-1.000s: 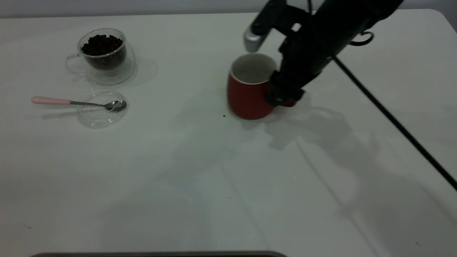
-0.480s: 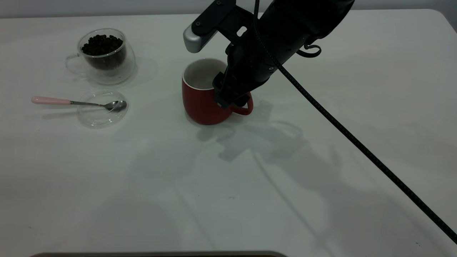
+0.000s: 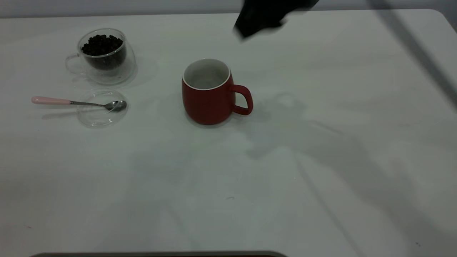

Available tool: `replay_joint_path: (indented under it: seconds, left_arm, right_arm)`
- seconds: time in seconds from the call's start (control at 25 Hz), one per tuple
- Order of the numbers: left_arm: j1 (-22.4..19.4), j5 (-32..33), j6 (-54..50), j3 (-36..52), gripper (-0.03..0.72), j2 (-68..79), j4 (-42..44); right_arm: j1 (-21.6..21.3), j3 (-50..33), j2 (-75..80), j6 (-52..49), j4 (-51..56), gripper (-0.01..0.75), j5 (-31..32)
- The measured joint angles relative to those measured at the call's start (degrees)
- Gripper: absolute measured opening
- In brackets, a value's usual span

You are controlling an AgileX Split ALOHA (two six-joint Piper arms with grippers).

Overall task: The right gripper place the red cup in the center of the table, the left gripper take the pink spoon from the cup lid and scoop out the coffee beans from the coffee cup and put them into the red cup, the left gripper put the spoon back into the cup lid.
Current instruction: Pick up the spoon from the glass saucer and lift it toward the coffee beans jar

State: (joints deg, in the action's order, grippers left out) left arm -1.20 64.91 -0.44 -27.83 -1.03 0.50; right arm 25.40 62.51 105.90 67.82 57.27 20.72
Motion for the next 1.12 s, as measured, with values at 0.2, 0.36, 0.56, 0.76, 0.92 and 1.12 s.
replay_joint_path:
  seconds: [0.2, 0.36, 0.56, 0.76, 0.92, 1.12]
  left_arm:
    - [0.0, 0.0, 0.0, 0.0, 0.399, 0.0, 0.0]
    - [0.0, 0.0, 0.0, 0.0, 0.399, 0.0, 0.0]
    - [0.0, 0.0, 0.0, 0.0, 0.399, 0.0, 0.0]
    - [0.0, 0.0, 0.0, 0.0, 0.399, 0.0, 0.0]
    - [0.0, 0.0, 0.0, 0.0, 0.399, 0.0, 0.0]
    - [0.0, 0.0, 0.0, 0.0, 0.399, 0.0, 0.0]
  right_arm:
    - [-6.99, -6.03, -18.47, -20.38, -16.82, 0.594, 16.28]
    - [-8.9, -10.32, -31.54, -41.68, -34.96, 0.594, 26.42]
    - [-8.95, -17.89, -47.34, -56.86, -47.56, 0.594, 32.31]
    - [-8.95, -22.06, -60.33, -59.06, -49.74, 0.594, 38.64]
    - [-8.95, -25.54, -69.6, -59.04, -49.89, 0.594, 43.56]
    - [-8.95, -30.8, -82.85, -58.71, -49.83, 0.594, 44.24]
